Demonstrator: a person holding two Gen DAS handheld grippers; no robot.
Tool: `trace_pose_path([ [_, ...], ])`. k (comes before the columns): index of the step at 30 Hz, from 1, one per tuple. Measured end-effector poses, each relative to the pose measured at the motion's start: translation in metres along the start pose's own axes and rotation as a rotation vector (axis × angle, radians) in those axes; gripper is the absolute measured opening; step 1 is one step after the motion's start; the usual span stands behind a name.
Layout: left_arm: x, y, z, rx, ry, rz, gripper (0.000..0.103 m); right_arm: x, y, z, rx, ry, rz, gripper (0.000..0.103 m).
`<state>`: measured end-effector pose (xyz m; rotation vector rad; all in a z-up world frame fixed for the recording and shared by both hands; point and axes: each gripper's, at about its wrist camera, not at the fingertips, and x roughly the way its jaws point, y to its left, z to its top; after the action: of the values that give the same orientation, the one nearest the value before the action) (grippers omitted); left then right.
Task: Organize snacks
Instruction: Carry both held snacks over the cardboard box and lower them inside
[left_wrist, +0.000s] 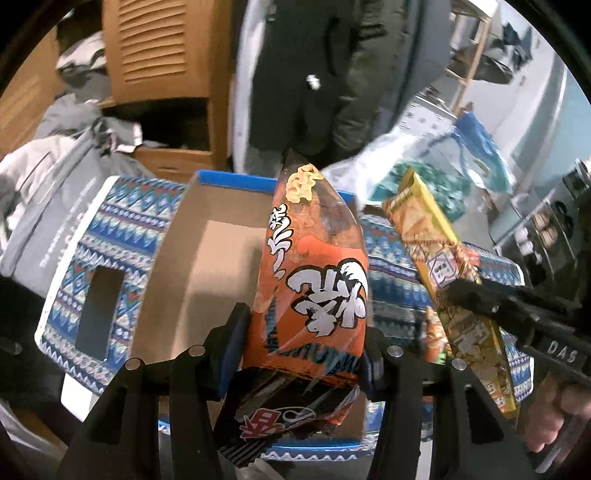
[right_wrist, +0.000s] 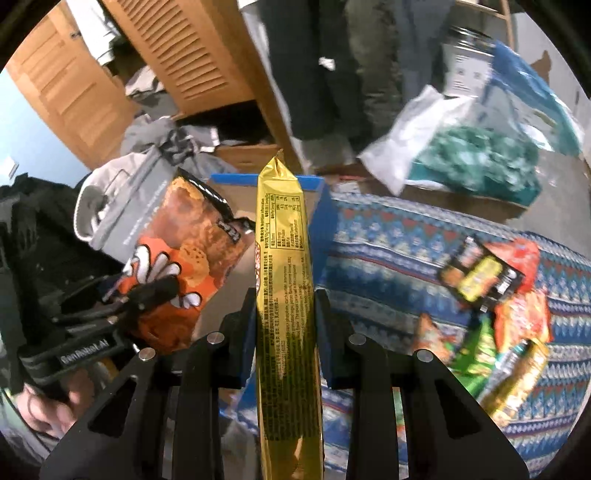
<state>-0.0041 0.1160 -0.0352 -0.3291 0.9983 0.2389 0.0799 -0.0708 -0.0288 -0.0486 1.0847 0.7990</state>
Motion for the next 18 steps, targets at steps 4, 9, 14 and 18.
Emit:
trace_pose_path([
  [4,0.007,0.026,-0.004,-0.041,0.015,0.028,0.053,0.017,0.02,0.014,-0.001,0.014,0.028,0.027],
  [9,0.017,0.049,-0.008,-0.077,0.038,0.059,0.053,0.045,0.044,0.025,-0.006,0.045,0.035,0.027],
  [14,0.027,0.064,-0.008,-0.119,0.06,0.078,0.053,0.072,0.056,0.027,-0.012,0.088,0.026,0.028],
  [18,0.034,0.07,-0.008,-0.14,0.077,0.085,0.053,0.089,0.061,0.026,-0.017,0.116,0.018,0.028],
])
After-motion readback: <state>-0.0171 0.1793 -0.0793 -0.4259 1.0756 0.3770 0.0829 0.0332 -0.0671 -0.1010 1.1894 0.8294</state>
